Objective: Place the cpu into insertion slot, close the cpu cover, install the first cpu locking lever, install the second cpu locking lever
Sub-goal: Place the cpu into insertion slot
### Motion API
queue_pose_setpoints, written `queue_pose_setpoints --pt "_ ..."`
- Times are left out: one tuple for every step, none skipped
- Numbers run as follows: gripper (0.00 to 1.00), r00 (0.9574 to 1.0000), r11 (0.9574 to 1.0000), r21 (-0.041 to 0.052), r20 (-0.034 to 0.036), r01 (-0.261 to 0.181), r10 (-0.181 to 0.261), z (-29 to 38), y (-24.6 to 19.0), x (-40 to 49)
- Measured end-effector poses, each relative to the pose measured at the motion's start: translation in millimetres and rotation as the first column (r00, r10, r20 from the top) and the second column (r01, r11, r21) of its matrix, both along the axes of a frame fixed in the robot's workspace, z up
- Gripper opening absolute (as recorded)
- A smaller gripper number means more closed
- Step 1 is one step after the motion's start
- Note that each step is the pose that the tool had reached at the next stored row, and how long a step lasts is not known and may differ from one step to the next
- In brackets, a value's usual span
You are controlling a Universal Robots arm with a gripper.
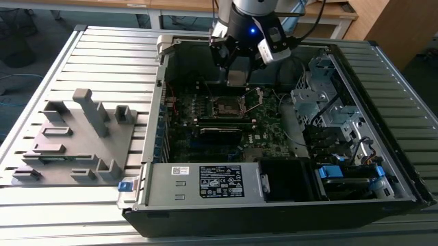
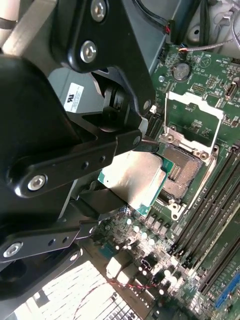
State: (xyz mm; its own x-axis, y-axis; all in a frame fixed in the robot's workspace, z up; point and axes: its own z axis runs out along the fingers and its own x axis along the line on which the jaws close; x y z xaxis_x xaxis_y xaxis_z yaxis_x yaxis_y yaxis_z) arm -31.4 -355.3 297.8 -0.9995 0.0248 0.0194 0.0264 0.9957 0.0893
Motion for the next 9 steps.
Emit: queue_pose_setpoints --pt "0.54 1.0000 1.0000 0.0001 0.0001 0.000 0.000 -1.8 0.0 0.0" --pt "0.54 1.0000 1.0000 0.0001 0.0000 0.000 0.000 -3.6 0.0 0.0" --pt "0.54 1.0000 1.0000 0.0001 0.0001 0.000 0.000 -5.4 0.0 0.0" --pt "0.54 1.0000 1.0000 0.0001 0.0000 0.000 0.000 -7.4 -0.1 0.0" --pt "0.54 1.0000 1.0000 0.0000 0.0000 0.000 0.000 -9.2 -0.1 0.0" --pt "0.54 1.0000 1.0000 0.0001 0.0000 0.000 0.000 -11.0 -0.1 0.0" --pt "0.54 1.0000 1.0000 0.0001 0.0000 0.000 0.000 -12.8 -0.1 0.0" --pt "0.54 1.0000 1.0000 0.0001 0.0001 0.000 0.000 -14.6 -0.1 0.0" --pt "0.54 1.0000 1.0000 0.0001 0.0001 0.000 0.000 -16.4 -0.1 0.0"
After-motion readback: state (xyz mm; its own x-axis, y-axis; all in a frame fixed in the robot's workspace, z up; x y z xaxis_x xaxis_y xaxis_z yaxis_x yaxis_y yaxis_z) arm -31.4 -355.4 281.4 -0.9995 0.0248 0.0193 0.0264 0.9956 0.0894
